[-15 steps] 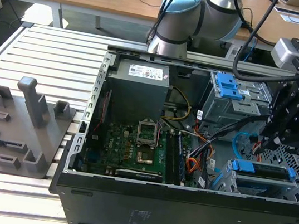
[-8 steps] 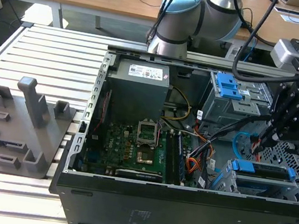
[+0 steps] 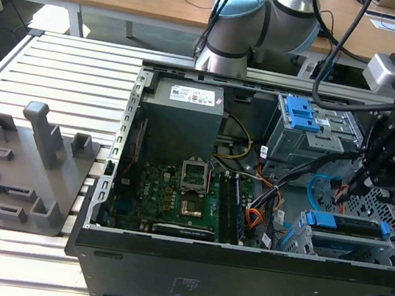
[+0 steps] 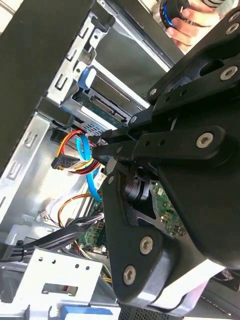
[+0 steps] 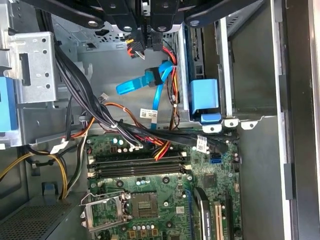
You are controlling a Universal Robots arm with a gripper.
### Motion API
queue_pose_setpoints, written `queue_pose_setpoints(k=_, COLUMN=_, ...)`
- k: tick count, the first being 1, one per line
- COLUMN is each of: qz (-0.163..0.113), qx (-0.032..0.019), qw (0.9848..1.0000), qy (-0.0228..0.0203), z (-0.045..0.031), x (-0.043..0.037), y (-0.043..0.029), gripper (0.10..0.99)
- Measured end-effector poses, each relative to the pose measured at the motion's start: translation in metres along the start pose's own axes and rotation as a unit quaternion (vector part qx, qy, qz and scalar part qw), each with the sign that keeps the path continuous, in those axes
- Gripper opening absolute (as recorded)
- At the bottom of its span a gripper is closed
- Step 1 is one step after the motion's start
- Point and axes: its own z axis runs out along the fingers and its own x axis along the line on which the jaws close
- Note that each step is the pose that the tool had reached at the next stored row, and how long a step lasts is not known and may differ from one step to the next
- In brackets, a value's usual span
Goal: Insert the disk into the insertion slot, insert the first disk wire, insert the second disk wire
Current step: 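Insert the first disk wire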
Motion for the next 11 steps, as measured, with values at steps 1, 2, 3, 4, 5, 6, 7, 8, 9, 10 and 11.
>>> queue_pose_setpoints(k=1, qz=0.000, qx=0.0000, qw=1.0000, qy=0.0000, z=0.0000, x=0.0011, y=-0.0002, gripper=0.169)
queue_pose_setpoints(k=2, qz=0.000, qx=0.0000, qw=1.0000, qy=-0.0001, z=0.0001, x=0.0032, y=-0.0004, gripper=0.169)
queue_pose_setpoints(k=3, qz=0.000, qx=0.0000, qw=1.0000, qy=0.0000, z=0.0001, x=0.0051, y=-0.0005, gripper=0.169)
queue_pose_setpoints(k=4, qz=0.000, qx=0.0000, qw=1.0000, qy=0.0000, z=0.0002, x=0.0084, y=-0.0008, gripper=0.169)
queue_pose_setpoints(k=5, qz=0.000, qx=0.0000, qw=1.0000, qy=-0.0001, z=0.0004, x=0.0129, y=-0.0012, gripper=0.169)
queue_pose_setpoints(k=6, qz=0.000, qx=0.0000, qw=1.0000, qy=0.0000, z=0.0004, x=0.0157, y=-0.0015, gripper=0.169)
queue_pose_setpoints(k=7, qz=0.000, qx=0.0000, qw=1.0000, qy=0.0000, z=0.0005, x=0.0181, y=-0.0017, gripper=0.169)
queue_pose_setpoints(k=8, qz=0.000, qx=0.0000, qw=1.0000, qy=0.0000, z=0.0006, x=0.0220, y=-0.0021, gripper=0.169)
queue_pose_setpoints(k=9, qz=0.000, qx=0.0000, qw=1.0000, qy=-0.0001, z=0.0007, x=0.0250, y=-0.0024, gripper=0.169)
queue_pose_setpoints(k=10, qz=0.000, qx=0.0000, qw=1.0000, qy=0.0000, z=0.0008, x=0.0269, y=-0.0026, gripper=0.169)
queue_pose_setpoints(k=11, qz=0.000, qx=0.0000, qw=1.0000, qy=0.0000, z=0.0007, x=0.0279, y=-0.0027, gripper=0.169)
